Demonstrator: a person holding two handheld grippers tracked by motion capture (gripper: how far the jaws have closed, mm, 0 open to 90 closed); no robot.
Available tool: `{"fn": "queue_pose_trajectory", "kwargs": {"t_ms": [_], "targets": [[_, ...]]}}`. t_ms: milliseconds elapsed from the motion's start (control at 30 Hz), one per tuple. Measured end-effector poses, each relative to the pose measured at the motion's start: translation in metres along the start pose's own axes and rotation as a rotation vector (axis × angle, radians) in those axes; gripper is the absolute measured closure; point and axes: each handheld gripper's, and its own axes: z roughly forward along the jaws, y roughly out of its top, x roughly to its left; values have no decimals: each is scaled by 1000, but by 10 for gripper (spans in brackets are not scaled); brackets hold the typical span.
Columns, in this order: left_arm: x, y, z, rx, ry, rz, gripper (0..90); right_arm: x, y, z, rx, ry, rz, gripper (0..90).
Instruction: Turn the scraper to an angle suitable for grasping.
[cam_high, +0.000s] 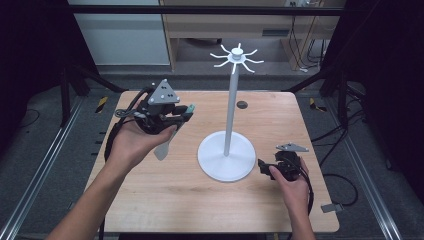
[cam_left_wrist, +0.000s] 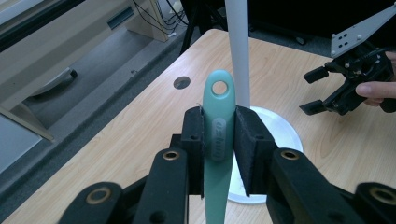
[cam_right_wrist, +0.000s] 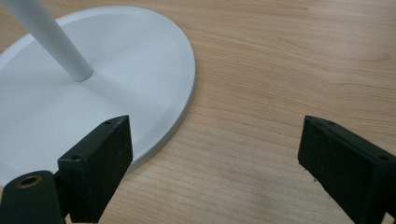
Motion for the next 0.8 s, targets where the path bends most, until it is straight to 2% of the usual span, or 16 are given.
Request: {"fn": "queue_pose_trajectory", "kwargs": {"t_ms": [300,800], "targets": [[1,12,-2,-19,7,2,747,0,0,0,0,0,1,106],[9,27,-3,-54,16,-24,747,0,0,0,1,2,0,106]]}}
